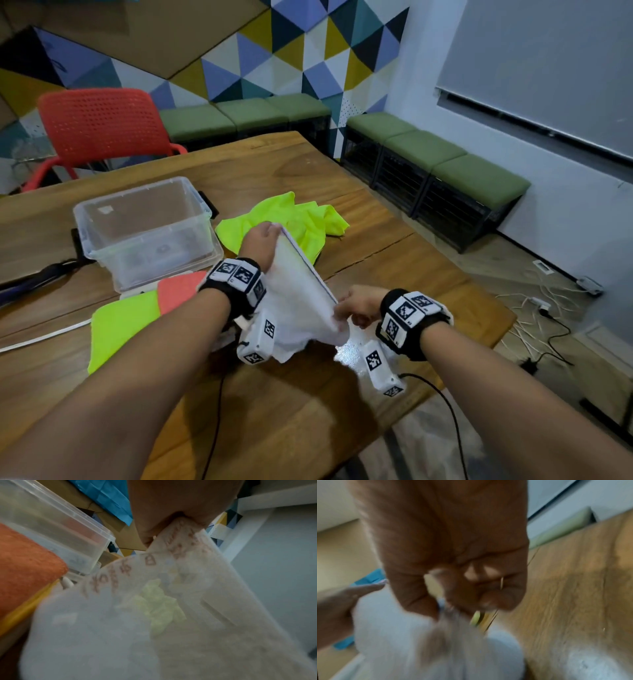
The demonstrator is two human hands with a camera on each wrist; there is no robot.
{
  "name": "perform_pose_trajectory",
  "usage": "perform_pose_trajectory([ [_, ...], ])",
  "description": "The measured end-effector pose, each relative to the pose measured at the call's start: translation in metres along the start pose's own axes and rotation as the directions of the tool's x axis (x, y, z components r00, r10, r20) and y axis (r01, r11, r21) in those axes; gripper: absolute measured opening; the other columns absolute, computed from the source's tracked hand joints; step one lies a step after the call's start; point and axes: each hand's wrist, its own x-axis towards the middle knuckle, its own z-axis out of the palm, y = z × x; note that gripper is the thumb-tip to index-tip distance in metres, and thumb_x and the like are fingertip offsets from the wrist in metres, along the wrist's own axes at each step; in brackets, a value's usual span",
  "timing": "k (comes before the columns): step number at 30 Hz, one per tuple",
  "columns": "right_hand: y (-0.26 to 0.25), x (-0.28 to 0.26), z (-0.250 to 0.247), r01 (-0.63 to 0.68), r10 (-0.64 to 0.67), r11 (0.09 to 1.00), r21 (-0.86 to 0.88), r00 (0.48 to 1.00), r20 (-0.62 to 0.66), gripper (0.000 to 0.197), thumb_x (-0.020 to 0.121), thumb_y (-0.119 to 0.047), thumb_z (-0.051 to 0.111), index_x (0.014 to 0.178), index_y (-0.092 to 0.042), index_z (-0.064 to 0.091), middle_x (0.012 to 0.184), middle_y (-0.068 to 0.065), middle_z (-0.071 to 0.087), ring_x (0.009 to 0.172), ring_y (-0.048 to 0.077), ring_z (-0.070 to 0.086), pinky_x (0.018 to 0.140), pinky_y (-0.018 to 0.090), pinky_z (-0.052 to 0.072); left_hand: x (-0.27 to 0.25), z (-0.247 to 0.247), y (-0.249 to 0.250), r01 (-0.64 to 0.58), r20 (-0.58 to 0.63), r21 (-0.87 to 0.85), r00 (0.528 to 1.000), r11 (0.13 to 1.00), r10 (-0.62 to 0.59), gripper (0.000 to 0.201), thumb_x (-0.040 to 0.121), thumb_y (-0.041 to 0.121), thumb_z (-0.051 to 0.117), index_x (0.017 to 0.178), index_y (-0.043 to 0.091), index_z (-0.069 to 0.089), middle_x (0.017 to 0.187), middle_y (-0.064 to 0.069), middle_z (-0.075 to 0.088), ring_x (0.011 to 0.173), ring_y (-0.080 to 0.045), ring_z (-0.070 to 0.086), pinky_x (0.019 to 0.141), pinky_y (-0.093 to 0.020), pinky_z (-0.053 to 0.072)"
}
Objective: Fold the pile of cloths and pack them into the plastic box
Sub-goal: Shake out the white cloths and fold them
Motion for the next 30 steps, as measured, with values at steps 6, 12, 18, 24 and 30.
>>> perform_pose_trajectory([
  [6,-0.004,-0.011,-0.033,-0.263,-0.017,0.883,-0.389,0.810,-0.586,0.021,0.093,-0.015,0.042,0.090,-0.007,0.061,0.085,0.008,0.057,0.078,0.026,0.054,0.073,0.033,0.048,0.008,-0.023,0.029,-0.122,-0.189,-0.094,0.977,0.988,0.103,0.026,0.100,0.021,0.035,0.089,0.012,0.057,0.074,-0.010,0.051,0.077,-0.023,0.048,0.069,-0.030,0.032],
  [12,0.007,-0.023,-0.076,-0.345,0.024,0.879,-0.329,0.721,-0.693,0.023,0.093,-0.011,0.046,0.107,-0.002,0.061,0.112,0.016,0.062,0.101,0.033,0.061,0.082,0.037,0.048,0.029,-0.051,0.049,-0.110,-0.430,-0.146,0.902,0.983,0.037,0.033,0.102,0.025,0.030,0.078,0.010,0.047,0.067,-0.001,0.044,0.064,-0.018,0.043,0.060,-0.027,0.023],
  [18,0.056,-0.038,-0.103,-0.289,0.118,0.949,-0.129,0.702,-0.703,0.024,0.093,-0.010,0.048,0.071,-0.003,0.053,0.090,0.019,0.058,0.086,0.031,0.056,0.072,0.034,0.041,0.050,-0.104,0.011,0.211,-0.547,-0.126,0.800,0.969,-0.246,0.044,0.103,0.028,0.027,0.126,-0.001,0.049,0.130,-0.024,0.051,0.119,-0.036,0.049,0.096,-0.037,0.038],
  [24,0.022,-0.015,-0.075,0.032,-0.116,0.987,-0.159,0.827,-0.550,0.019,0.091,-0.016,0.055,0.080,-0.004,0.064,0.079,0.009,0.052,0.080,0.018,0.047,0.061,0.026,0.030,0.026,-0.032,0.012,0.059,0.092,0.030,0.994,0.998,-0.062,0.021,0.094,-0.001,0.039,0.107,0.002,0.055,0.092,-0.012,0.058,0.084,-0.012,0.062,0.076,-0.019,0.046],
  [30,-0.036,0.015,-0.036,0.258,-0.319,0.946,-0.197,0.853,-0.412,0.030,0.083,-0.023,0.066,0.075,0.005,0.064,0.068,0.013,0.052,0.070,0.019,0.047,0.058,0.029,0.031,-0.019,0.053,0.023,-0.194,0.534,0.363,0.845,0.911,-0.033,0.028,0.090,0.019,0.055,0.115,0.007,0.061,0.113,-0.018,0.064,0.106,-0.029,0.058,0.080,-0.031,0.043],
])
